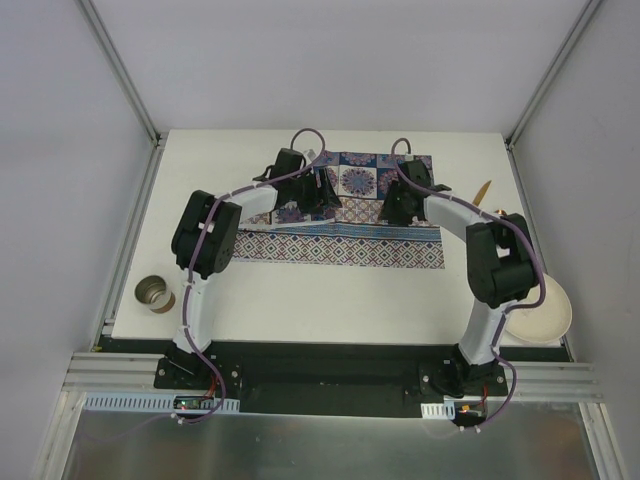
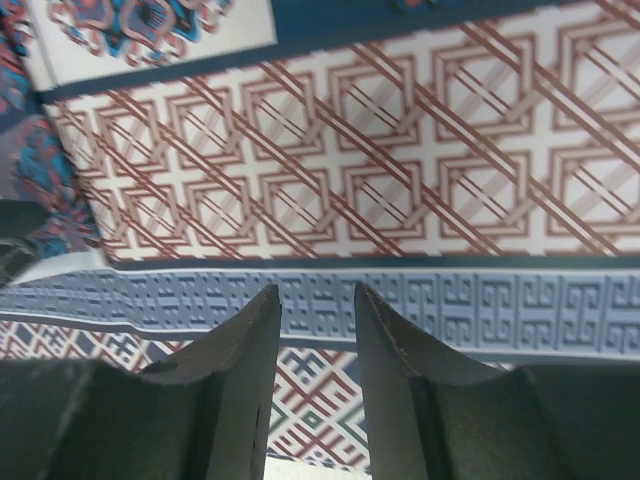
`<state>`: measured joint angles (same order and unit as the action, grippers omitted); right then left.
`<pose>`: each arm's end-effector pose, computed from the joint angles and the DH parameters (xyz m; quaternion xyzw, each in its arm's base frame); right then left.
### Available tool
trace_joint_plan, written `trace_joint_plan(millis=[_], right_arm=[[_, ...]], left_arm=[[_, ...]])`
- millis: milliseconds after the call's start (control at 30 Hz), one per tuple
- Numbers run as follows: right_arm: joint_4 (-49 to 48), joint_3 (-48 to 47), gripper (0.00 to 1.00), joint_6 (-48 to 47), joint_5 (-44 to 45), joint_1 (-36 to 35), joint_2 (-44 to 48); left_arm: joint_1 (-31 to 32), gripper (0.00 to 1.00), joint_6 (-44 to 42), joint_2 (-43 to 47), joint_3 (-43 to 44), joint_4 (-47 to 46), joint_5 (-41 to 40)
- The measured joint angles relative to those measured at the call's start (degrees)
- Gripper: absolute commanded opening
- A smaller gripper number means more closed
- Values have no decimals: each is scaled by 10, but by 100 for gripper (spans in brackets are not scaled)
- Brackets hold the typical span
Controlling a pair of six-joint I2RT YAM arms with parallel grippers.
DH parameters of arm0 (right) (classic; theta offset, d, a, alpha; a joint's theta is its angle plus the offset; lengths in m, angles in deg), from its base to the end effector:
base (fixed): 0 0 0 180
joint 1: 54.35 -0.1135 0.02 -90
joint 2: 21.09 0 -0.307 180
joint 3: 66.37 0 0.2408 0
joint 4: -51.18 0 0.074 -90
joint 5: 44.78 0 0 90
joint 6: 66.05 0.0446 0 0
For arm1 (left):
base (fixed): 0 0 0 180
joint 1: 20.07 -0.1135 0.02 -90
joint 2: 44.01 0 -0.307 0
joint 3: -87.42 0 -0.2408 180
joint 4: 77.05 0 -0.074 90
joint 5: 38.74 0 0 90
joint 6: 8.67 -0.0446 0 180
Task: Set the dinner table for one person
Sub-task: Flatten out the napkin at the center of the board.
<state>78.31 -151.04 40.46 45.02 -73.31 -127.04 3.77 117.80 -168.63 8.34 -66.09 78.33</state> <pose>0.3853 0.1325 0.2326 -0.0206 0.9346 0.1097 0.3377 0.4569 -0.2241 0.2047 0.0133 0.8678 -0.4060 0.2863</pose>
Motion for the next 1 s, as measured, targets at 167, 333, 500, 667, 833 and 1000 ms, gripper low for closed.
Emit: trace_joint_plan(millis=[167,333,500,667,833,1000], right_arm=[[-1,-38,38,1,-18,-4,-18],[-1,-40,38,6,-22,-4,-18],[-1,-40,38,8,-22,-4,-18],[-1,-40,38,8,-22,-4,-17],[-1,-40,38,8,-23,-4,-16],[-3,-33,37,9,-22,-4,-8]], left_arm=[[2,60,-15,0,10,13,-3],[12,55,-62,-9,64,79,-50],[34,61,-121,-26,118,150,-126],[59,63,-172,-42,144,208,-193],[81,59,-213,-64,186,250,-249],[92,39,-236,-77,207,268,-282]])
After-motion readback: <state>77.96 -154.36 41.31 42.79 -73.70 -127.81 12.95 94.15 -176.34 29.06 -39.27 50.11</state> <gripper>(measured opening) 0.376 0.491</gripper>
